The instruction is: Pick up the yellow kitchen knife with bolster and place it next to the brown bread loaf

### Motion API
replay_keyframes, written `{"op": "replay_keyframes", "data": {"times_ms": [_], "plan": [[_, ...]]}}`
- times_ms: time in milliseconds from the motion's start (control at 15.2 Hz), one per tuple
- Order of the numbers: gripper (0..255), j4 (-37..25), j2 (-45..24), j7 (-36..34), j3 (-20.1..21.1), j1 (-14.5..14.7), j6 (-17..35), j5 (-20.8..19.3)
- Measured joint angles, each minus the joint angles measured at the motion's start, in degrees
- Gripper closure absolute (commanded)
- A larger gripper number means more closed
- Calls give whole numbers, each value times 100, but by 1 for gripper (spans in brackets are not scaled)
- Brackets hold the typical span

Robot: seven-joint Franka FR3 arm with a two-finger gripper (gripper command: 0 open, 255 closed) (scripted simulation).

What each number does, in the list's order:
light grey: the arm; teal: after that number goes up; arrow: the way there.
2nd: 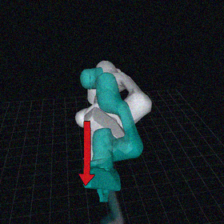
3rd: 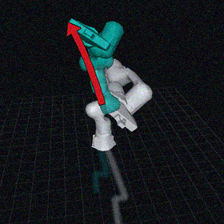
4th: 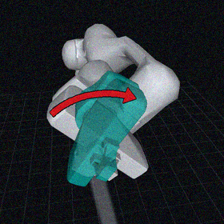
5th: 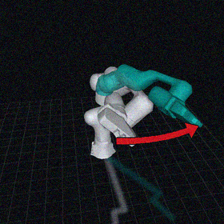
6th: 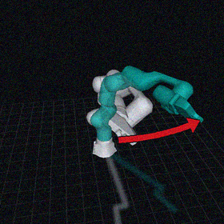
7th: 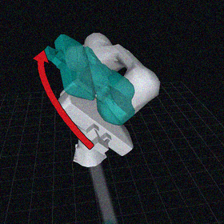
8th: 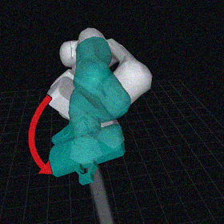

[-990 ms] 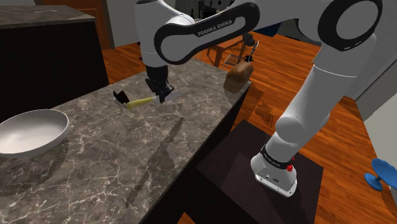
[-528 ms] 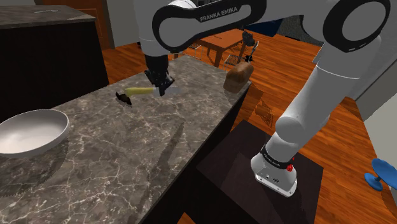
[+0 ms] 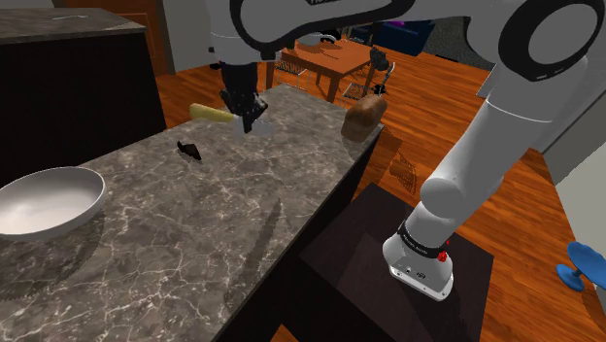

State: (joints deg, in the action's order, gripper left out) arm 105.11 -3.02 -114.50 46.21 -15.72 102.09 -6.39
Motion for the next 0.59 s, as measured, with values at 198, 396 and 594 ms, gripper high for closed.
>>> {"op": "replay_keyframes", "data": {"times_ms": [198, 396, 594], "plan": [[255, -221, 16, 21, 5, 3, -231, 17], [255, -425, 53, 53, 6, 1, -458, 48], [255, -625, 41, 57, 12, 9, -650, 43]]}}
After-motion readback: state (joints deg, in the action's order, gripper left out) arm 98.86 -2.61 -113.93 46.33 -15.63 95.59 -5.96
